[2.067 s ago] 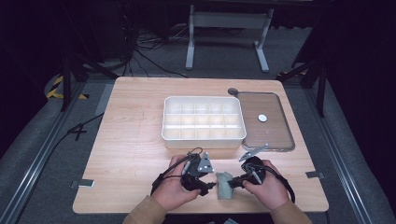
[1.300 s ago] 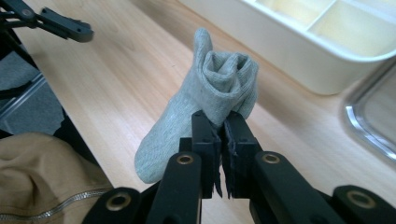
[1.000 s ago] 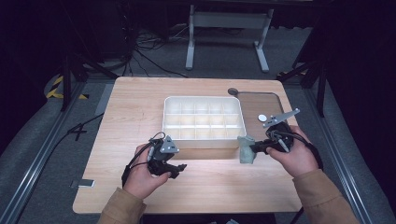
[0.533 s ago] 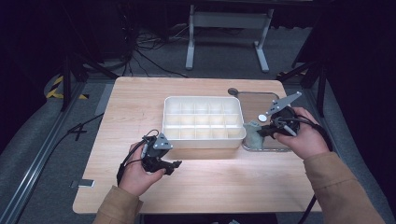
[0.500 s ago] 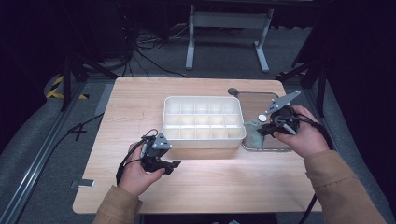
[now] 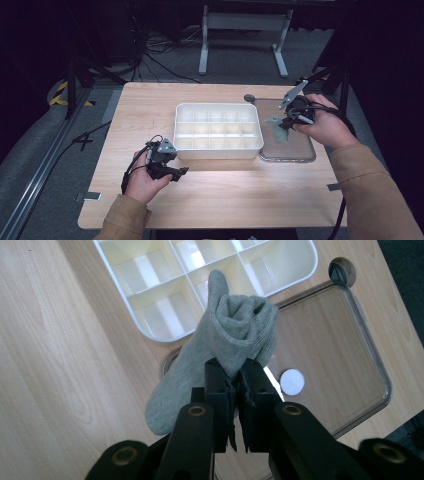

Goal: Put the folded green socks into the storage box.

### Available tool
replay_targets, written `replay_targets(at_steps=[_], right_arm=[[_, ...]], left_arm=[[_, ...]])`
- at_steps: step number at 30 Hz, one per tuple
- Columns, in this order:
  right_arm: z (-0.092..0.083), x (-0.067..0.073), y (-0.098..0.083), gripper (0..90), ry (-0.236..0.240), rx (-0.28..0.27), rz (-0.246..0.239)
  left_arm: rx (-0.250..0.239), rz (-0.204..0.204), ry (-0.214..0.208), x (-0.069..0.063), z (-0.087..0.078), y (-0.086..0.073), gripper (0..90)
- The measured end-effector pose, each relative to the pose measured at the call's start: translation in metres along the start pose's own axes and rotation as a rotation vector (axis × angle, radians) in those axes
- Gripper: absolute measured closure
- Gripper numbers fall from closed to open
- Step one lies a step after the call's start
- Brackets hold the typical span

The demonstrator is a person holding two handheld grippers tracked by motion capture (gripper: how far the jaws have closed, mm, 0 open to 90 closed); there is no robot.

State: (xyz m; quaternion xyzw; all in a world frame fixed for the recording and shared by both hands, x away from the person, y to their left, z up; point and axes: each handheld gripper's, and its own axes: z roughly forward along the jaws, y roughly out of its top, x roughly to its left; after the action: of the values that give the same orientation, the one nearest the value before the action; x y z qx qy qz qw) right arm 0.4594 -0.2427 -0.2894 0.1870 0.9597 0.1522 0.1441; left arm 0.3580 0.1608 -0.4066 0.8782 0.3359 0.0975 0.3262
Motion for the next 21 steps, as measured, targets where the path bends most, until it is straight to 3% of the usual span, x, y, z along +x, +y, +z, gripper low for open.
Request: replay_targets(at_steps=[4, 7, 11, 16, 21], right_arm=[[0.005, -0.002, 0.011, 83.7, -0.017, 0.011, -0.022], [0.017, -0.001, 0.017, 83.7, -0.007, 0.011, -0.025], [0.032, 0.003, 0.03, 83.7, 0.03, -0.03, -0.049], [0.06, 0.013, 0.048, 83.7, 0.035, 0.054, -0.131], [0.082, 0.017, 0.053, 83.8, 0.045, 0.12, -0.153]], left_arm=[[0.006, -0.008, 0.006, 0.001, -0.002, -0.002, 34.5], [-0.009, -0.016, 0.007, 0.003, -0.004, -0.004, 34.5], [-0.014, -0.026, 0.017, 0.006, -0.008, -0.007, 34.5], [-0.025, -0.055, 0.025, 0.008, -0.015, -0.014, 34.5], [-0.027, -0.065, 0.041, 0.01, -0.02, -0.02, 34.5]])
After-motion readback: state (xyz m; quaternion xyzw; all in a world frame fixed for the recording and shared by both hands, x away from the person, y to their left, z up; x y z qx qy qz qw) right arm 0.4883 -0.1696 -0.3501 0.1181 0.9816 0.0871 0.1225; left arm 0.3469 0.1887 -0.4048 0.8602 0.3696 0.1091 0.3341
